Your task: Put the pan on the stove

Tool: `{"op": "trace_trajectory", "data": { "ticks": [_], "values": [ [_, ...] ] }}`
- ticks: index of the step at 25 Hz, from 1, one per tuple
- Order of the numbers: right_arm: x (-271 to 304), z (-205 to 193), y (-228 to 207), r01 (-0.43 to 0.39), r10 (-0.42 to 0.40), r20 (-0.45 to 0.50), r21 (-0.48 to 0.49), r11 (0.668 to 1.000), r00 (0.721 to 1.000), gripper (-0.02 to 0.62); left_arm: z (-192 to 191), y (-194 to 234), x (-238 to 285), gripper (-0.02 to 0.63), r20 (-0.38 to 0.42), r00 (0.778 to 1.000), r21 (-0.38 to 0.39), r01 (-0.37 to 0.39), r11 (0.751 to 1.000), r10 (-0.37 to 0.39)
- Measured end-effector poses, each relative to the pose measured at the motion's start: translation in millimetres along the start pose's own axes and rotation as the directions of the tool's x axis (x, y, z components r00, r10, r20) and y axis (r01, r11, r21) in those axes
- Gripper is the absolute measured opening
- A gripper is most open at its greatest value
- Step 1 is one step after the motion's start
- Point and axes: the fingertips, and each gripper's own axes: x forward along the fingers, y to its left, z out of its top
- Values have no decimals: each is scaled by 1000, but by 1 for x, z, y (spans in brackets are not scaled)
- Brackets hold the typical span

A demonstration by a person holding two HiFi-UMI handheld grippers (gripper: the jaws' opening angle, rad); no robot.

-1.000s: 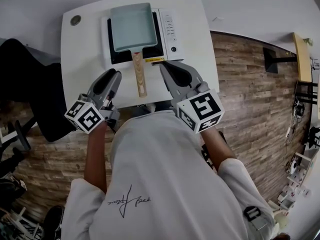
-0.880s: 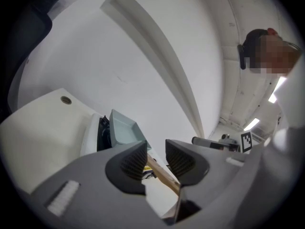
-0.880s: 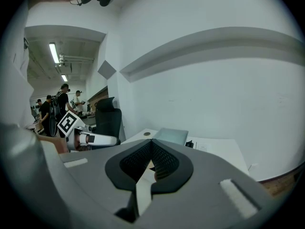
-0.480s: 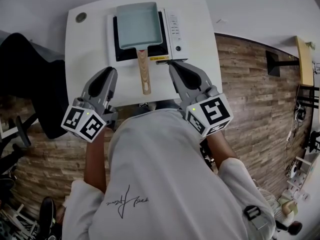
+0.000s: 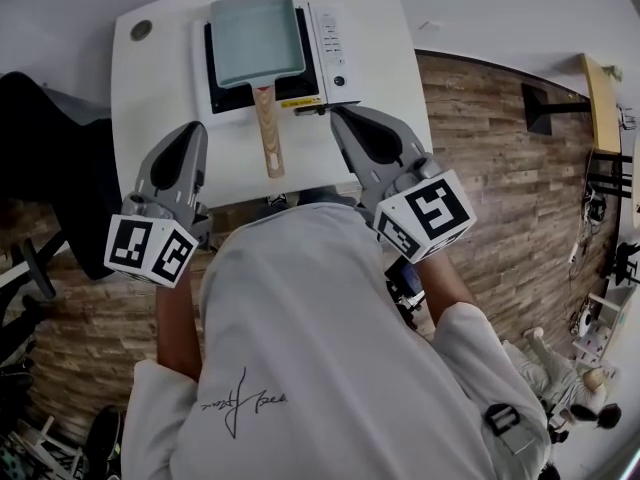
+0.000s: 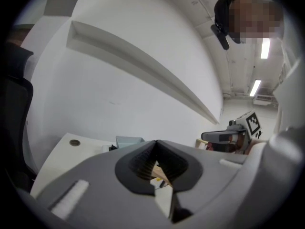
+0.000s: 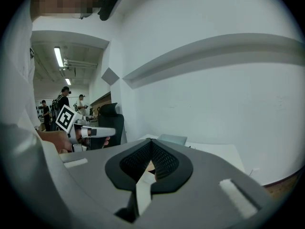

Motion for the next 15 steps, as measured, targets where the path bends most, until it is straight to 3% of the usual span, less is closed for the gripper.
{"op": "trace_trajectory", "data": {
  "ticks": [15],
  "values": [
    [-5,-9,-2,-41,41,-59,-8,999,997,-3,-6,5,11,49,-67,998,43,7,999,-4]
  ]
}}
